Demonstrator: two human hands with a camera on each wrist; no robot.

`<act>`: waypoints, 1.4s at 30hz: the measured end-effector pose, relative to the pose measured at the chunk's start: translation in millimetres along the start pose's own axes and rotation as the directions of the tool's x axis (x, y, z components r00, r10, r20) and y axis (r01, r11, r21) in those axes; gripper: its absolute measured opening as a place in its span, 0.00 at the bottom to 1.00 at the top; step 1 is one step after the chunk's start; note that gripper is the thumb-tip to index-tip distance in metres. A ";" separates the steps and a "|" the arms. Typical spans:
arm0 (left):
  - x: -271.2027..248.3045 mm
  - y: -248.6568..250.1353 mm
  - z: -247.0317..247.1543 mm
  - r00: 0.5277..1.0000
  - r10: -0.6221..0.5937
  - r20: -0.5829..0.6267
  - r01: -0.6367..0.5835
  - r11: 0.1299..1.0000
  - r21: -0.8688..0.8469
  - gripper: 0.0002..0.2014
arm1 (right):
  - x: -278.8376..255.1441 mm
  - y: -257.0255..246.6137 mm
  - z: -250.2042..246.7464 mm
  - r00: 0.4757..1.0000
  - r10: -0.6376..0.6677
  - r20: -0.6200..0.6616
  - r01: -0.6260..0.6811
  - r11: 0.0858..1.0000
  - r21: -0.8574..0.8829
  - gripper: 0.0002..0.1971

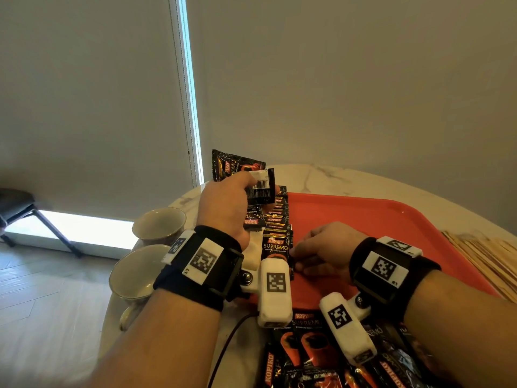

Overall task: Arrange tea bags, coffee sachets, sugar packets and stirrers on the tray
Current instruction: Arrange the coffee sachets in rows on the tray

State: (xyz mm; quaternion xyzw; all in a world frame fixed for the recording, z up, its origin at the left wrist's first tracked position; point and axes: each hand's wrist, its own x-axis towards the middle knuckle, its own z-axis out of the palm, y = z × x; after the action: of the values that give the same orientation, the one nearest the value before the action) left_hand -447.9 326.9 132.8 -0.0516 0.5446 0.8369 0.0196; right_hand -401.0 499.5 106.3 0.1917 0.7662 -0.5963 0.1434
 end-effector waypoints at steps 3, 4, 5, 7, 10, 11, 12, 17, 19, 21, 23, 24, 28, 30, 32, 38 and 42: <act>-1.8 -1.3 -1.4 0.996 -0.049 0.072 0.047 0.998 0.034 0.17 | -1.9 -0.7 -0.2 0.999 -0.043 -0.013 0.044 0.995 0.095 0.06; -2.2 -2.1 -1.2 0.995 -0.062 0.082 0.059 0.998 0.036 0.14 | -3.3 -2.0 -1.1 0.996 -0.087 -0.026 0.090 0.984 0.155 0.07; -2.4 -2.9 -0.7 0.993 -0.072 0.091 0.068 0.997 0.042 0.13 | -5.6 -4.6 -2.5 0.989 -0.141 -0.034 0.145 0.964 0.224 0.08; -5.0 -4.6 1.7 0.989 -0.080 0.124 0.072 0.996 0.061 0.15 | -14.3 -12.2 -5.4 0.968 -0.251 -0.007 0.237 0.905 0.354 0.13; -8.4 -7.5 4.5 0.984 -0.066 0.168 0.052 0.995 0.086 0.18 | -26.1 -22.0 -8.5 0.920 -0.390 0.031 0.344 0.843 0.414 0.18; -9.7 -7.3 5.2 0.982 -0.061 0.177 0.045 0.995 0.091 0.19 | -26.7 -22.8 -9.2 0.905 -0.425 0.018 0.380 0.827 0.415 0.16; -10.4 -7.3 5.7 0.981 -0.058 0.186 0.042 0.995 0.090 0.21 | -27.4 -23.6 -9.4 0.895 -0.445 -0.001 0.406 0.814 0.415 0.13; -10.5 -2.2 4.6 0.946 -0.166 0.277 0.162 0.986 0.035 0.41 | -22.5 -26.8 -15.1 0.910 -0.413 0.019 0.338 0.771 0.540 0.06; -11.3 -1.6 5.0 0.945 -0.171 0.277 0.175 0.984 0.008 0.45 | -21.7 -27.5 -16.5 0.912 -0.410 0.020 0.327 0.756 0.567 0.06; -12.0 -1.1 6.1 0.964 -0.150 0.217 0.154 0.988 -0.001 0.39 | -22.6 -29.5 -17.5 0.903 -0.428 -0.038 0.377 0.746 0.549 0.04; -10.1 -1.7 5.2 0.985 -0.109 0.137 0.112 0.994 -0.016 0.24 | -24.4 -32.7 -20.6 0.866 -0.473 -0.160 0.483 0.713 0.507 0.06; -9.4 -2.3 4.6 0.989 -0.096 0.115 0.098 0.995 -0.012 0.18 | -25.9 -34.8 -22.9 0.833 -0.504 -0.230 0.548 0.689 0.474 0.07; -12.8 -3.5 5.7 0.986 -0.095 0.135 0.095 0.995 0.008 0.10 | -28.1 -39.4 -29.4 0.687 -0.620 -0.378 0.721 0.645 0.253 0.10; -16.6 -1.8 8.7 0.978 -0.120 0.170 0.126 0.992 -0.023 0.11 | -27.3 -39.0 -27.0 0.663 -0.659 -0.355 0.737 0.658 0.154 0.09; -18.1 -0.1 10.9 0.974 -0.129 0.185 0.141 0.989 -0.054 0.13 | -28.5 -38.3 -23.6 0.664 -0.692 -0.283 0.734 0.676 0.068 0.08; -17.1 0.9 9.9 0.972 -0.094 0.214 0.101 0.995 -0.019 0.25 | -36.4 -37.9 -17.8 0.657 -0.749 -0.091 0.728 0.661 -0.182 0.06; -14.8 -4.3 5.6 0.964 -0.032 0.263 0.006 0.995 0.100 0.14 | -33.2 -37.9 -16.5 0.725 -0.679 -0.116 0.671 0.734 -0.103 0.08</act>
State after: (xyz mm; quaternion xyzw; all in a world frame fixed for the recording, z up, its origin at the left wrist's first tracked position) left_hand -433.3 334.1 132.8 0.0563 0.5770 0.8084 0.1024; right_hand -389.0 503.3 157.9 -0.0609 0.8074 -0.5713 -0.1345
